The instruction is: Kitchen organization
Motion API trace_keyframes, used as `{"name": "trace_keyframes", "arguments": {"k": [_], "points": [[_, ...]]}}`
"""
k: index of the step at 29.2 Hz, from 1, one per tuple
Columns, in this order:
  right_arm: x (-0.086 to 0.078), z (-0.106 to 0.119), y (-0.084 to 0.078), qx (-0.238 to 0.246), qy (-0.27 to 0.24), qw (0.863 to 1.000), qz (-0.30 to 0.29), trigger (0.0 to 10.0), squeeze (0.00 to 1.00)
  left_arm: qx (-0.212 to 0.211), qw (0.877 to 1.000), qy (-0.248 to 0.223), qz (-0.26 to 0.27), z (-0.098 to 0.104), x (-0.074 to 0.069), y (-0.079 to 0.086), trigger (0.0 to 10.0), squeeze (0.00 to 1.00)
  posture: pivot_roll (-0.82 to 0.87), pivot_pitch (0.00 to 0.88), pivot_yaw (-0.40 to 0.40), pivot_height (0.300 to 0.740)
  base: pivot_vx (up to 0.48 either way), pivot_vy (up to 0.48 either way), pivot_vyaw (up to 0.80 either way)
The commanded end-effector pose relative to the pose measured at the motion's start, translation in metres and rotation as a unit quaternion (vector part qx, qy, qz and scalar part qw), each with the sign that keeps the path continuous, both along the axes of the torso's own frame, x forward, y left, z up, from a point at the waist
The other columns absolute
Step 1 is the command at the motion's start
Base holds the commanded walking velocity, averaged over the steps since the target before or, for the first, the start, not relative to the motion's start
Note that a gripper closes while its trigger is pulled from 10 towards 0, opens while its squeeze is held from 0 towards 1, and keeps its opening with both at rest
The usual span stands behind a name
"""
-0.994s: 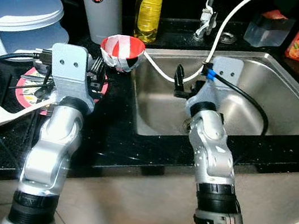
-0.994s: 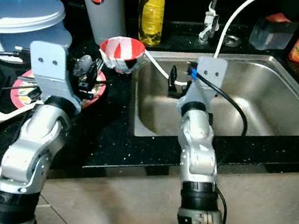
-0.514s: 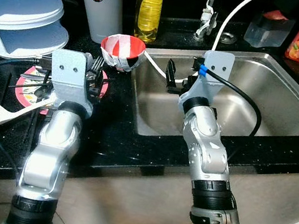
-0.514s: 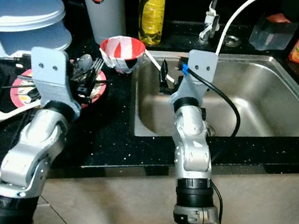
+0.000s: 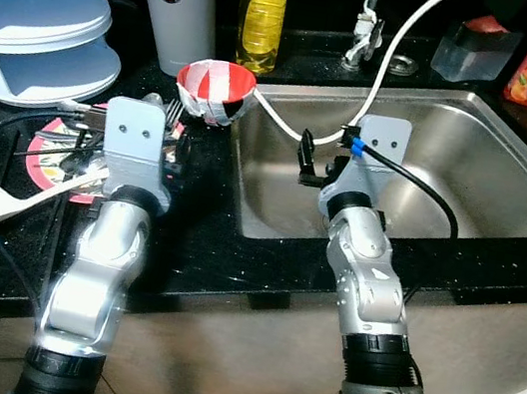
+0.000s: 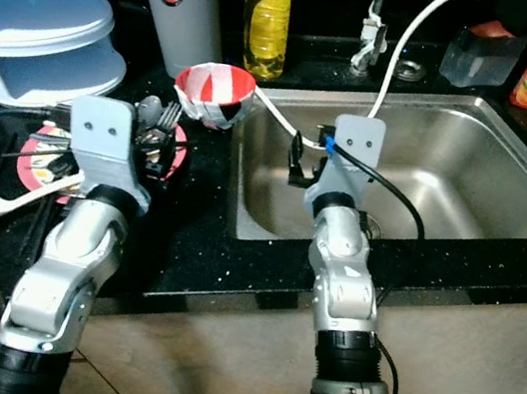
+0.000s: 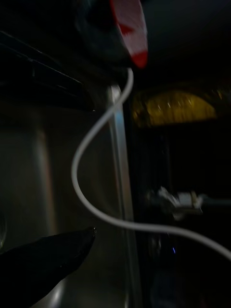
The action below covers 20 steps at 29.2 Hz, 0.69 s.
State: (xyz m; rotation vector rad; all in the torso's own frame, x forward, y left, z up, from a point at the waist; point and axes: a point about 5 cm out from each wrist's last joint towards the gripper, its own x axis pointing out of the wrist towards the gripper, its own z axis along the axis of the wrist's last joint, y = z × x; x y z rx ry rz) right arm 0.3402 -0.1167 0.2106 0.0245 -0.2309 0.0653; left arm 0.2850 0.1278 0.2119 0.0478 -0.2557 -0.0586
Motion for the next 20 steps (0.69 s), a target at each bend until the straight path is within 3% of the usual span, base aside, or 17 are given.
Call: {"name": "trace_keyframes", "arguments": {"k": [1,5,7,12,20], "points": [[0.001,0.009,-0.010,0.006,-0.017,1.000,-0.022,10.0,0.00,0.019,1.000,-0.011,0.004,0.003,0.002,0.003,10.0,0.00,0.02,0.000,0.079,0.740,0.000,0.000,0.00],[0.001,0.020,-0.040,0.004,-0.038,0.997,-0.072,10.0,0.00,0.022,0.999,-0.025,0.022,0.015,0.008,0.012,10.0,0.00,0.01,0.000,0.083,0.740,0.000,0.000,0.00],[0.000,0.019,-0.040,0.003,-0.035,0.997,-0.073,10.0,0.00,0.010,0.999,-0.026,0.029,0.016,0.009,0.017,10.0,0.00,0.01,0.000,0.080,0.740,0.000,0.000,0.00],[-0.001,0.017,-0.027,0.008,-0.032,0.998,-0.055,10.0,0.00,-0.014,0.999,-0.031,0.033,0.021,0.007,0.018,10.0,0.00,0.04,0.000,0.077,0.740,0.000,0.000,0.00],[0.003,0.021,-0.005,0.028,-0.035,0.999,-0.027,10.0,0.00,-0.003,0.999,-0.027,0.023,0.020,0.010,0.012,10.0,0.00,0.05,0.000,0.085,0.740,0.000,0.000,0.00]]}}
